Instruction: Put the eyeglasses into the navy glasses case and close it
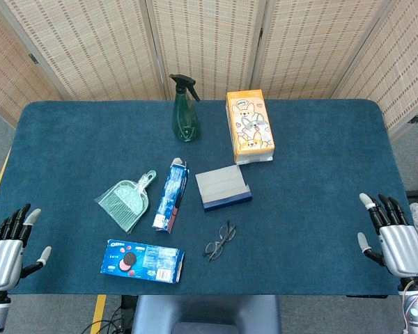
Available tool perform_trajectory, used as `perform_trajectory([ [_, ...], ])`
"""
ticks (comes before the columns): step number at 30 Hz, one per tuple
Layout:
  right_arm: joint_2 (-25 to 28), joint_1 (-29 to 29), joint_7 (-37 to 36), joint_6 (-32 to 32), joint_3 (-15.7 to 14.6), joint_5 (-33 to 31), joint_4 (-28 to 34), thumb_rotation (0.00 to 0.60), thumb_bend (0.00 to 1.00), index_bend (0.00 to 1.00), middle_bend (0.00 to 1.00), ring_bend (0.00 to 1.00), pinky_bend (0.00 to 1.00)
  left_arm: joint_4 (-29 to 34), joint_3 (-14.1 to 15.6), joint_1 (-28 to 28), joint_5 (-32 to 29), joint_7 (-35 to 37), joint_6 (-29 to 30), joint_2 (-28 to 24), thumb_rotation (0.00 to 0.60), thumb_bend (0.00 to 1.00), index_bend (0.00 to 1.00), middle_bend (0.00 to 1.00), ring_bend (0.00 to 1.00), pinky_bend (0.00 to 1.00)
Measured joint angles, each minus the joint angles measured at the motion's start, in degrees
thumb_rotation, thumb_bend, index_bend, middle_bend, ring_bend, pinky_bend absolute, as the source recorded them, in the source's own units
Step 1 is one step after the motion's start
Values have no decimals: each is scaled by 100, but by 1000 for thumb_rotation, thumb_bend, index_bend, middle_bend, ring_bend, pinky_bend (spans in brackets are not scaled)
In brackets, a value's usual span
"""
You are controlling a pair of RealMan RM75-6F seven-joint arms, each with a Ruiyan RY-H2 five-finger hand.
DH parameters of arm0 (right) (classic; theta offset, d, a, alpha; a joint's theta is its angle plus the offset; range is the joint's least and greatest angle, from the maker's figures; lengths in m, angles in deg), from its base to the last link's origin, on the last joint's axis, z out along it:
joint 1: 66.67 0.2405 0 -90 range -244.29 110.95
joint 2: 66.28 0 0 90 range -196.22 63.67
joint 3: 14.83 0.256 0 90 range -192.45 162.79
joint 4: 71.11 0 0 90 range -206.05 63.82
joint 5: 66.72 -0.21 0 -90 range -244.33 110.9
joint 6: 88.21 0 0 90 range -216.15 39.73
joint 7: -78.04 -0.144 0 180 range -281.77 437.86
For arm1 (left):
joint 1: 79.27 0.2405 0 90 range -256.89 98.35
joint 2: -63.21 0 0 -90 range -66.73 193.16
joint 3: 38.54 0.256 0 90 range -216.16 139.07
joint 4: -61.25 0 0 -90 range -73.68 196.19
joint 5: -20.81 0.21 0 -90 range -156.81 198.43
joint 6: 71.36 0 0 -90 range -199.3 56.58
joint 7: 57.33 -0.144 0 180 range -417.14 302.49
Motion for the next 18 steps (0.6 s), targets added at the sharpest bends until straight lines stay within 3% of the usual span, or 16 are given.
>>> perform_trajectory([
  [18, 9, 91, 5, 164, -45, 124, 16, 600, 462, 0, 118, 17, 0, -32, -1, 46, -3, 94, 41, -33, 600, 361, 104, 0, 5, 138],
])
